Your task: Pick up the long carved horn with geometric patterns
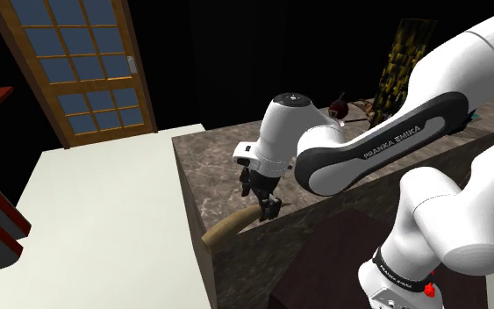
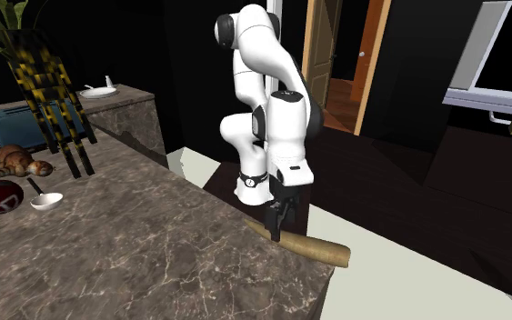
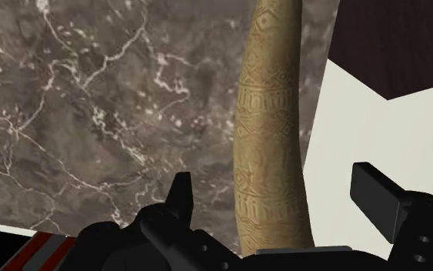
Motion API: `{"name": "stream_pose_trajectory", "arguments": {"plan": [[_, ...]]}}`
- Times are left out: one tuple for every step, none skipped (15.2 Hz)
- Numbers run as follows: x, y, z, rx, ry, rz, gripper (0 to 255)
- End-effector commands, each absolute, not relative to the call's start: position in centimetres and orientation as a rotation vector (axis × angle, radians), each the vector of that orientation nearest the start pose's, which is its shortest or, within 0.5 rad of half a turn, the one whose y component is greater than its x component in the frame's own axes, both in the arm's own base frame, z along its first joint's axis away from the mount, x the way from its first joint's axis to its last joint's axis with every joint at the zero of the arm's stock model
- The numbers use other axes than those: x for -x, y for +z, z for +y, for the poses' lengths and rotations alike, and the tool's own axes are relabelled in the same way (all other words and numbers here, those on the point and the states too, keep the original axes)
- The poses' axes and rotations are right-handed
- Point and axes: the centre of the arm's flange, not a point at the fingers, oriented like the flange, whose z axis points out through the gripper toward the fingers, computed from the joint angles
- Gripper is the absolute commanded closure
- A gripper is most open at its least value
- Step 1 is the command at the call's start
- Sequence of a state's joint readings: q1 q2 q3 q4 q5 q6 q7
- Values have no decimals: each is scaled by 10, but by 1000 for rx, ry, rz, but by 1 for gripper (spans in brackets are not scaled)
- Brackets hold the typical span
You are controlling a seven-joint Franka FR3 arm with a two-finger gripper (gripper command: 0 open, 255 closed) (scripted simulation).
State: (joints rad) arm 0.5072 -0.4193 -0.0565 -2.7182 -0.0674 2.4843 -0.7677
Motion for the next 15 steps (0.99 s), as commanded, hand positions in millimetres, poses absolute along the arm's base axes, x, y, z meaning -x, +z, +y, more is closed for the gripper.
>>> {"name": "stream_pose_trajectory", "arguments": {"plan": [[-355, 361, 174, 2556, -289, -1892, 0], [-355, 356, 174, 2556, -289, -1892, 0], [-355, 350, 174, 2556, -289, -1892, 0], [-355, 347, 174, 2556, -289, -1892, 0], [-354, 347, 174, 2556, -289, -1892, 0], [-355, 347, 173, 2556, -289, -1892, 255], [-355, 347, 174, 2556, -289, -1892, 255], [-355, 347, 174, 2556, -289, -1892, 255], [-355, 347, 173, 2556, -289, -1892, 255], [-355, 347, 174, 2556, -289, -1892, 255], [-355, 347, 174, 2556, -289, -1892, 255], [-355, 347, 174, 2556, -289, -1892, 255], [-355, 347, 174, 2556, -289, -1892, 255], [-355, 347, 174, 2556, -289, -1892, 255], [-355, 347, 174, 2556, -289, -1892, 255]]}}
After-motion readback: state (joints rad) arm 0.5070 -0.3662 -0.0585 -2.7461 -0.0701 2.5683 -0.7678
